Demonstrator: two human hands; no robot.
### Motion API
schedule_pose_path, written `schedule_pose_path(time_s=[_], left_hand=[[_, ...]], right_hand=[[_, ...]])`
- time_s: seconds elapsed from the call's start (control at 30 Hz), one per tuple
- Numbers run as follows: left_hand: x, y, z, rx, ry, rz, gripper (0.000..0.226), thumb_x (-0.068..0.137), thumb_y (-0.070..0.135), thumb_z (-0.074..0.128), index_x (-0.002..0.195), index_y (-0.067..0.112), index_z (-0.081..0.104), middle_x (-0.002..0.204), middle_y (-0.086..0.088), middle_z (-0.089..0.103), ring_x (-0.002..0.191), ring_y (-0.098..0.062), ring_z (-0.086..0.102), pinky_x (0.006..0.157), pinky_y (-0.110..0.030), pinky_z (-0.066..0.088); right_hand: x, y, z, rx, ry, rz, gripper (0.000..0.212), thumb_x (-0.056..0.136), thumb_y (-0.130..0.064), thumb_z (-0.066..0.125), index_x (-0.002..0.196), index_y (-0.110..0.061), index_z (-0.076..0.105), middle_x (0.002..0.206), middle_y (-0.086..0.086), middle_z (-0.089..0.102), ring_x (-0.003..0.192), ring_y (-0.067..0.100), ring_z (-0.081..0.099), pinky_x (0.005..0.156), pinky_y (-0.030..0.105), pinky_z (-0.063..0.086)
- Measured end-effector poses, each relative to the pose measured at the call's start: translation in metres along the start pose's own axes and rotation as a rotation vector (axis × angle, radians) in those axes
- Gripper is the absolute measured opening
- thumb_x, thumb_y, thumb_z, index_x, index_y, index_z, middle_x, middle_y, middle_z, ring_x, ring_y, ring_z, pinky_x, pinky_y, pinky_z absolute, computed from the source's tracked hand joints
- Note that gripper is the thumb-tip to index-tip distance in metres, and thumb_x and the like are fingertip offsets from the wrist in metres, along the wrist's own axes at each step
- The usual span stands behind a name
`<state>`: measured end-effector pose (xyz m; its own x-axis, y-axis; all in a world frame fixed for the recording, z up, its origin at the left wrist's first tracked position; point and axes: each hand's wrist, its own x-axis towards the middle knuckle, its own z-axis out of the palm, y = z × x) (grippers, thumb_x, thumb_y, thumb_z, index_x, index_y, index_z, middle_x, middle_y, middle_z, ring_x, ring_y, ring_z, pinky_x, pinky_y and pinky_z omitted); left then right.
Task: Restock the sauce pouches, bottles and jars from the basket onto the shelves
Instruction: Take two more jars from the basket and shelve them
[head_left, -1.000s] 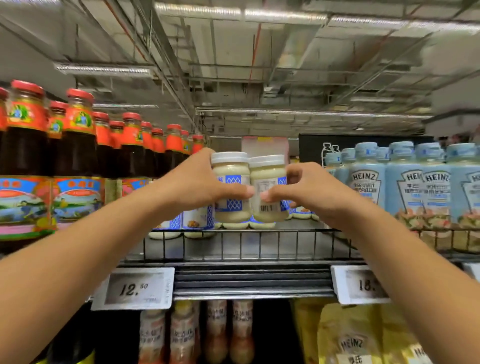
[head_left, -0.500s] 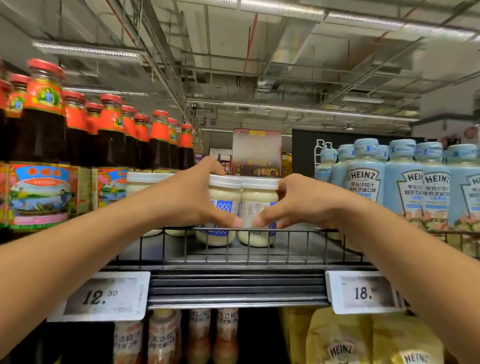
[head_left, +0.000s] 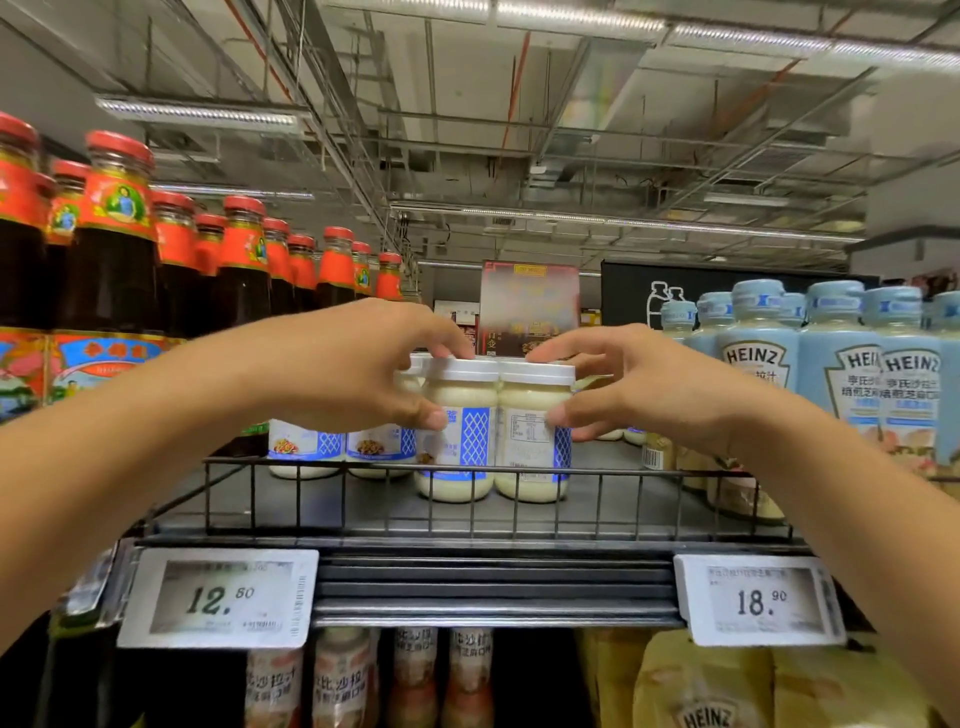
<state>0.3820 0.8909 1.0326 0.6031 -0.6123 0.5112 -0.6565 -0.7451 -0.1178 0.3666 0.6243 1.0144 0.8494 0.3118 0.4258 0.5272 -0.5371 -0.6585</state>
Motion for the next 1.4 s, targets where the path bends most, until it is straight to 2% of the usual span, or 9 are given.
schedule_pose_path(time_s=[0.17,0.27,0.37,0.43,0.63,0.73,0.93,1.1,1.4], left_hand=[[0.010,0.002,0.010,0.028,0.096,0.032,0.056,0.076,0.053,0.076,0.126,0.033,0.060,0.113,0.014,0.058,0.111,-0.008,0.048,0.094,-0.026,0.039],[0.018,0.000,0.018,0.058,0.099,0.038,0.054,0.079,0.051,0.075,0.126,0.029,0.061,0.112,0.010,0.058,0.111,-0.014,0.050,0.092,-0.028,0.039],[0.024,-0.007,0.022,0.037,0.093,0.032,0.055,0.079,0.048,0.076,0.128,0.030,0.060,0.116,0.009,0.058,0.109,-0.010,0.050,0.086,-0.023,0.035],[0.027,-0.011,0.022,0.015,0.092,0.032,0.055,0.077,0.050,0.078,0.126,0.032,0.061,0.115,0.011,0.059,0.105,-0.006,0.049,0.082,-0.021,0.033],[0.035,-0.018,0.025,0.011,0.084,0.036,0.055,0.074,0.055,0.077,0.122,0.031,0.064,0.103,0.012,0.056,0.101,-0.009,0.053,0.077,-0.024,0.039],[0.037,-0.020,0.027,0.023,0.086,0.048,0.055,0.075,0.055,0.076,0.123,0.029,0.065,0.103,0.009,0.056,0.102,-0.012,0.055,0.080,-0.026,0.040],[0.041,-0.023,0.030,0.021,0.108,0.058,0.052,0.073,0.056,0.078,0.119,0.035,0.066,0.095,0.015,0.051,0.098,-0.013,0.055,0.076,-0.028,0.041],[0.046,-0.027,0.030,0.040,0.118,0.073,0.054,0.070,0.059,0.079,0.117,0.036,0.066,0.094,0.015,0.053,0.090,-0.009,0.054,0.072,-0.028,0.041],[0.044,-0.026,0.033,0.019,0.110,0.069,0.053,0.073,0.055,0.079,0.119,0.034,0.065,0.098,0.011,0.053,0.097,-0.012,0.055,0.078,-0.029,0.044]], right_hand=[[0.007,0.000,0.012,-0.320,0.208,-0.073,0.047,0.061,-0.048,0.089,0.094,-0.024,0.064,0.062,-0.004,0.058,0.057,0.011,0.052,0.056,0.040,0.047],[0.009,0.001,0.009,-0.433,0.238,-0.081,0.063,0.051,-0.069,0.080,0.092,-0.025,0.062,0.066,-0.011,0.059,0.058,0.007,0.051,0.059,0.029,0.041],[0.008,0.003,-0.002,-0.470,0.120,-0.092,0.047,0.068,-0.054,0.081,0.107,-0.035,0.064,0.112,-0.021,0.063,0.093,0.001,0.062,0.078,0.023,0.051],[0.008,0.003,-0.006,-0.472,0.031,-0.127,0.045,0.080,-0.032,0.082,0.121,-0.034,0.064,0.122,-0.023,0.062,0.106,0.000,0.061,0.087,0.021,0.051],[0.021,-0.004,0.002,-0.657,0.165,-0.183,0.047,0.068,-0.056,0.083,0.107,-0.033,0.067,0.099,-0.016,0.061,0.080,-0.001,0.058,0.068,0.022,0.044],[0.026,-0.006,0.007,-0.755,0.153,-0.192,0.056,0.067,-0.063,0.078,0.108,-0.027,0.064,0.096,-0.011,0.052,0.082,0.003,0.052,0.069,0.026,0.043],[0.027,-0.003,-0.006,-0.722,0.039,-0.160,0.052,0.077,-0.037,0.084,0.122,-0.022,0.061,0.105,-0.020,0.056,0.099,0.009,0.060,0.072,0.006,0.042],[0.037,0.001,0.001,-0.840,0.120,-0.205,0.054,0.075,-0.050,0.081,0.116,-0.020,0.062,0.100,-0.011,0.055,0.077,-0.008,0.047,0.062,0.010,0.035],[0.040,0.005,0.002,-0.841,0.101,-0.200,0.056,0.079,-0.047,0.079,0.123,-0.019,0.061,0.113,-0.006,0.059,0.078,-0.006,0.047,0.065,0.014,0.036]])
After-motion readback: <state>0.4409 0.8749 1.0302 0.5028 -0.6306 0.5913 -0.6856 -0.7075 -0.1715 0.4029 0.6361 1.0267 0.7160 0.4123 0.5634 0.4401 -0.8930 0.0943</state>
